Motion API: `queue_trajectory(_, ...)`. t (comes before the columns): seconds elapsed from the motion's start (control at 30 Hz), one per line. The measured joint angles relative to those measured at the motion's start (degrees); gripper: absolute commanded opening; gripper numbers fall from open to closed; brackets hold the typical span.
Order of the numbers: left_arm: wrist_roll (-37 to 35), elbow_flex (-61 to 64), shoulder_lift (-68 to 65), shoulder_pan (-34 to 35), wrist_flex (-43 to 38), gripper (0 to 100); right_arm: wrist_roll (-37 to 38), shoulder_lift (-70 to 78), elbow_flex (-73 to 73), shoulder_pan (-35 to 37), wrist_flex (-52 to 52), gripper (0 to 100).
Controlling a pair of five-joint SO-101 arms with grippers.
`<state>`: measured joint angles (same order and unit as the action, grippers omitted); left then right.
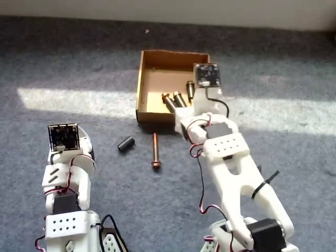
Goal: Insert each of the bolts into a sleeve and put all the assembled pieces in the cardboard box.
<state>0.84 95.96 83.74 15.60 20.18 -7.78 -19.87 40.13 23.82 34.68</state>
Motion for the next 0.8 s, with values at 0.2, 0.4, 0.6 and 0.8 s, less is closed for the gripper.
queue_trajectory(0.2,0.0,0.0,0.0,0.0,-0.18,1,-5.1,-0.53,0.0,12.31,1.32,17.0)
queue_trajectory(0.4,0.0,0.0,0.0,1.49,-0.18,1,-10.9,7.38,-2.46,19.6,3.96,17.3)
queue_trajectory(0.6,0.0,0.0,0.0,1.67,-0.18,1,-21.36,22.42,-18.02,25.23,12.57,17.3)
queue_trajectory(0.8,0.0,0.0,0.0,1.67,-0.18,1,-30.33,34.73,-31.03,26.2,14.33,17.3)
